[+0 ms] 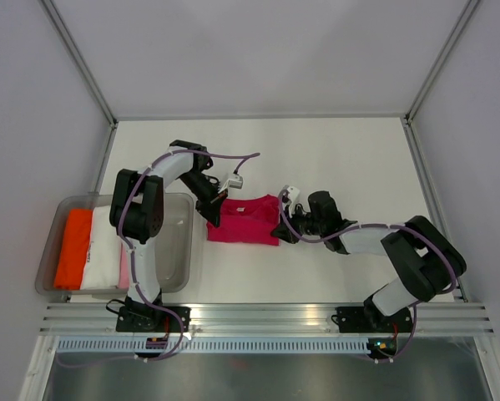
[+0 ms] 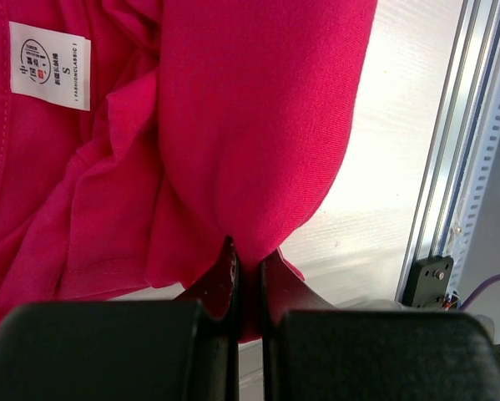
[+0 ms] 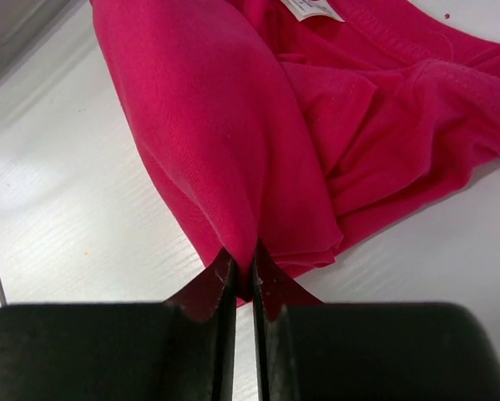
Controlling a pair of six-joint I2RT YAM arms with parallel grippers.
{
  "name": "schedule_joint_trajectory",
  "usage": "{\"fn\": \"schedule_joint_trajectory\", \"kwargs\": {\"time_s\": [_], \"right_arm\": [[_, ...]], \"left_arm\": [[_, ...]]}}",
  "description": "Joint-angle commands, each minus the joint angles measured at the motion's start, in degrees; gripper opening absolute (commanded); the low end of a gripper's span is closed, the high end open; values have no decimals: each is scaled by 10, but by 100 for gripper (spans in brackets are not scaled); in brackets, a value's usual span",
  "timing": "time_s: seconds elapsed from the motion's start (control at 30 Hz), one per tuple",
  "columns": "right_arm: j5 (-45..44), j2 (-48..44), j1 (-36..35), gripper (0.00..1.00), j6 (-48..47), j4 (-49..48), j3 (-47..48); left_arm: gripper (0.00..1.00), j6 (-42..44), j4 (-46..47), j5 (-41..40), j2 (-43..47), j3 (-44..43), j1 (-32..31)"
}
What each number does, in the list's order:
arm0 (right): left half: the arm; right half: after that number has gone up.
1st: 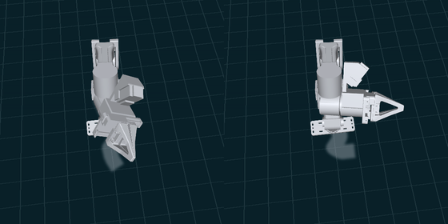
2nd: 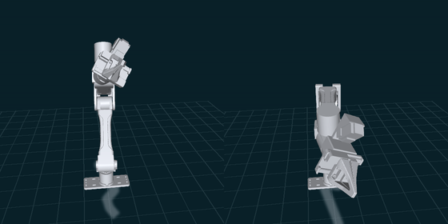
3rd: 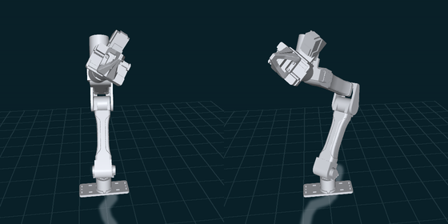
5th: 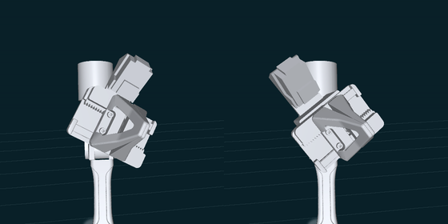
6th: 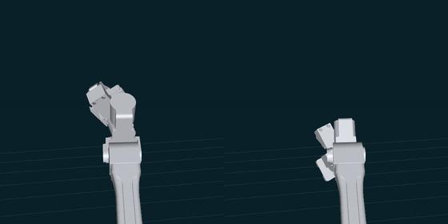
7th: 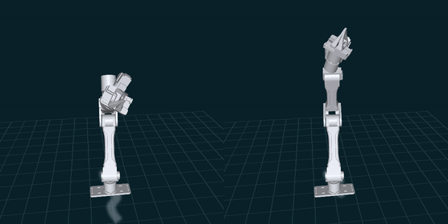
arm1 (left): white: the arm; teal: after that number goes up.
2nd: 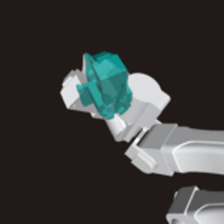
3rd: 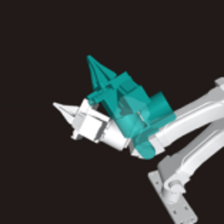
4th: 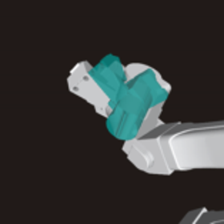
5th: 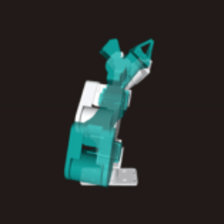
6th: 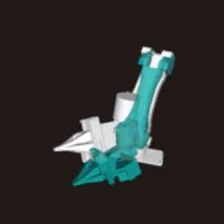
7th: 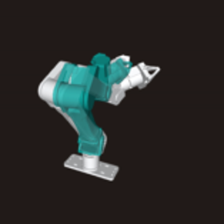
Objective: Roll the t-shirts
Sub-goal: Roll the tshirt
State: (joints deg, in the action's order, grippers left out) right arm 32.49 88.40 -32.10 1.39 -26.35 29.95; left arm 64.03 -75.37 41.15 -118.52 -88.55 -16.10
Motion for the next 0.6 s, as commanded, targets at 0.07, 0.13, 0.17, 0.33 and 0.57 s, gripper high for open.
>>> {"fn": "schedule_joint_trajectory", "kwargs": {"time_s": [0.07,0.13,0.17,0.33,0.57], "right_arm": [[8,-1,-2,0,54,14,31],[13,-6,-2,0,66,48,40],[20,-9,-2,0,82,59,41],[55,-29,-2,0,134,123,41],[94,-104,-2,0,198,168,-5]], "left_arm": [[4,-4,-11,16,7,-14,3],[4,-1,-10,8,11,-13,3],[4,-1,-11,5,13,-11,3],[4,21,-18,-3,39,17,0],[5,52,-58,0,70,54,-12]]}}
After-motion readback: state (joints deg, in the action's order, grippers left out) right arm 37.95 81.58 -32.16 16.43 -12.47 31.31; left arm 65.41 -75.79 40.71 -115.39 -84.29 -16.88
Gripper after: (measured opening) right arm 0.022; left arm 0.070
